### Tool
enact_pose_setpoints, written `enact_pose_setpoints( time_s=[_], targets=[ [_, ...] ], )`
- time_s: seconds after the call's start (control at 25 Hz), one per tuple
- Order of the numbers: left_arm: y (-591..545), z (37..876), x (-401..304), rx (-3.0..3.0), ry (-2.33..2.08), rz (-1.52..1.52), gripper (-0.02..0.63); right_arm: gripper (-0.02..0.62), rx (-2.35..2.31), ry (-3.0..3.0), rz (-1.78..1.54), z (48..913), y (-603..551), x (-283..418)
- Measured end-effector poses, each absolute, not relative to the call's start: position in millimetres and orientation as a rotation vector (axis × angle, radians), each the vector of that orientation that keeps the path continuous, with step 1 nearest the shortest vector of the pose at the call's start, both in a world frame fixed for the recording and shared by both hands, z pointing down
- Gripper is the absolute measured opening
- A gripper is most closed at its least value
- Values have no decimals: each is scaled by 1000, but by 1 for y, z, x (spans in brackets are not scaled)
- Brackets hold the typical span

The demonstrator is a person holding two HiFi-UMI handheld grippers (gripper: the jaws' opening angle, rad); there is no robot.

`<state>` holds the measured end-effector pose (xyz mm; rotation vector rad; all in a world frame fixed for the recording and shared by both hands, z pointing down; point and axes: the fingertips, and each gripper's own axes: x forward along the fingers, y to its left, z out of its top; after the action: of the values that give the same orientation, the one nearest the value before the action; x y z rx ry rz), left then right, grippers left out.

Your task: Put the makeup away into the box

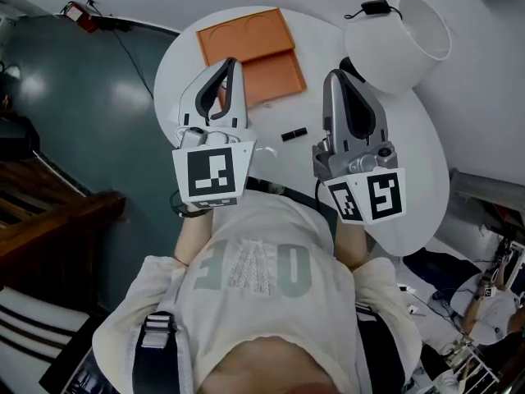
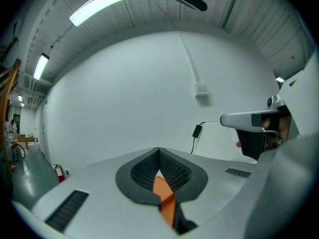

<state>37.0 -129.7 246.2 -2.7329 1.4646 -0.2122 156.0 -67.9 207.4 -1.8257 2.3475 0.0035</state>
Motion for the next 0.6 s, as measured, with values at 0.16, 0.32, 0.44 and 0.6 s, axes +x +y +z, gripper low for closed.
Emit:
enact_pose_setpoints(
  time_s=[0.16,0.32,0.44,0.6],
  targets=[
    [-126,240,48,-2770,1439,-168,8,6,-1868,2361,40,210,-62,167],
    [-122,243,55,-2789,1419,-166,8,6,-1908,2447,48,224,-65,168],
    [-121,246,58,-2797,1412,-171,8,6,-1890,2642,49,248,-71,159],
    [-118,252,58,-2808,1408,-178,8,242,-1761,3195,90,318,-70,136]
  ],
)
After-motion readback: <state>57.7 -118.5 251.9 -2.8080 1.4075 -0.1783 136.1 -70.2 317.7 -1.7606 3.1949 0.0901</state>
